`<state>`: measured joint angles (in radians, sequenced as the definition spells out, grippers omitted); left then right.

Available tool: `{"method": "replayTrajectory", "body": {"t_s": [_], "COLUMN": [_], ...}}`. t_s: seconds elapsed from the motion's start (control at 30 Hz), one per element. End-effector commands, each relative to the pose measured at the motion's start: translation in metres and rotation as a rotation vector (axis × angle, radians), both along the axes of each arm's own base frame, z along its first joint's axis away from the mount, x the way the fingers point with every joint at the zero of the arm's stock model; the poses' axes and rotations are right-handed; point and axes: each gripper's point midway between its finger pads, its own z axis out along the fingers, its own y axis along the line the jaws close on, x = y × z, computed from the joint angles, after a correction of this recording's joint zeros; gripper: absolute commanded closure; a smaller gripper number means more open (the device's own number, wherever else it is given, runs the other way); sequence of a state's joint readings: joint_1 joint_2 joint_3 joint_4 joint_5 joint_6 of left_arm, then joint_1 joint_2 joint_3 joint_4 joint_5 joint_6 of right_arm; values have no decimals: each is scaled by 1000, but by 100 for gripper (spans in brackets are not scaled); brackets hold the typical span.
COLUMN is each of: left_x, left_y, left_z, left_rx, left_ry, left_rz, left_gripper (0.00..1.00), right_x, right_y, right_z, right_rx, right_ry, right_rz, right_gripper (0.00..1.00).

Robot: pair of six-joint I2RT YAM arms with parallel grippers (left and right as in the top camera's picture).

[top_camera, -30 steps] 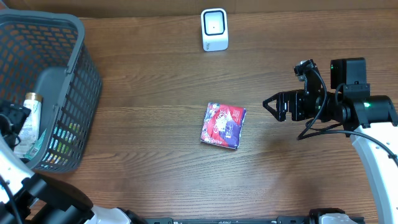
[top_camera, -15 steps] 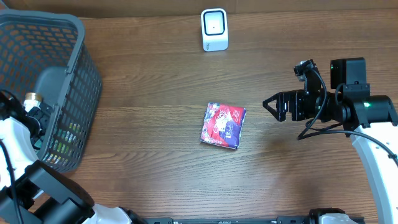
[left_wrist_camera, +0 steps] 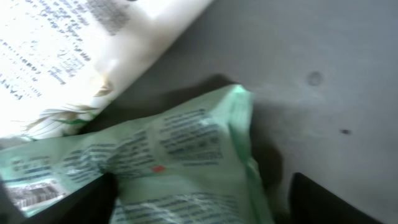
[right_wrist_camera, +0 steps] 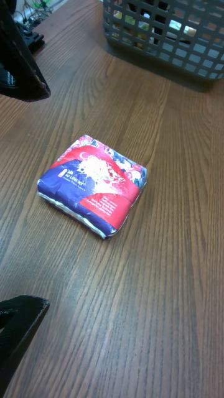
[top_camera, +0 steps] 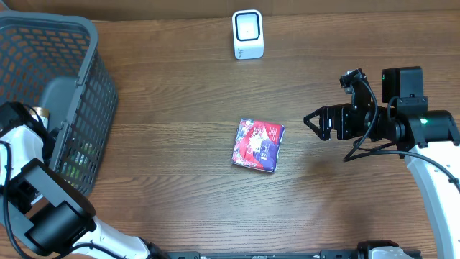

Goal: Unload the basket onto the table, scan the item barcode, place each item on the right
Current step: 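Reach the left gripper into the basket and grasp the mint-green packet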

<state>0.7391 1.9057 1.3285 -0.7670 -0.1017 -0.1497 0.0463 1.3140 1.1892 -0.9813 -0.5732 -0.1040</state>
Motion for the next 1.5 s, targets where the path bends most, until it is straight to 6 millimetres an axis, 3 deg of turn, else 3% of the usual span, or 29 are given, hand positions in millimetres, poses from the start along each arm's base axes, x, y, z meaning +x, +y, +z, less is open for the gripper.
{"method": "replayTrajectory", "body": {"t_s": [0.0, 0.03, 0.1, 0.13, 0.3, 0.43, 0.6, 0.63, 0.7, 0.8, 0.93, 1.1, 1.3, 1.33, 1.4, 1.47], "left_x": [-23, -23, -23, -24, -20, -5, 21, 32, 43, 51, 56, 64, 75, 77, 81, 86], "left_y": [-6, -6, -6, -7, -4, 10, 31, 34, 34, 30, 17, -5, -18, -18, -16, -12], "left_z": [-38, -38, -38, -38, -28, 12, 97, 130, 167, 203, 217, 213, 213, 213, 212, 210], "left_rx": [-47, -44, -45, -47, -39, -15, 42, 65, 99, 134, 131, 97, 102, 104, 112, 127], "left_ry": [113, 115, 115, 115, 93, 55, -47, -103, -161, -214, -233, -210, -211, -216, -229, -235], "left_rz": [112, 123, 126, 131, 172, 195, 228, 218, 204, 183, 181, 151, 113, 111, 107, 74], "left_gripper": [37, 45, 87, 96, 96, 96, 96, 96, 96, 96, 96, 96, 96, 94, 55, 25], "right_x": [3, 3, 3, 3, 3, 3, 3, 3, 3, 3, 3, 3, 3, 3, 3, 3], "right_y": [1, 1, 1, 1, 1, 1, 1, 1, 1, 1, 1, 1, 1, 1, 1, 1], "right_z": [10, 10, 10, 10, 10, 10, 10, 10, 10, 10, 10, 10, 10, 10, 10, 10], "right_rx": [13, 13, 13, 13, 13, 13, 13, 13, 13, 13, 13, 13, 13, 13, 13, 13], "right_ry": [-26, -26, -26, -26, -25, -26, -26, -26, -25, -26, -26, -25, -26, -26, -26, -26], "right_rz": [1, 1, 1, 1, 1, 1, 1, 1, 1, 1, 1, 1, 1, 1, 1, 1], "right_gripper": [0, 0, 0, 0, 0, 0, 0, 0, 0, 0, 0, 0, 0, 0, 0, 0]}}
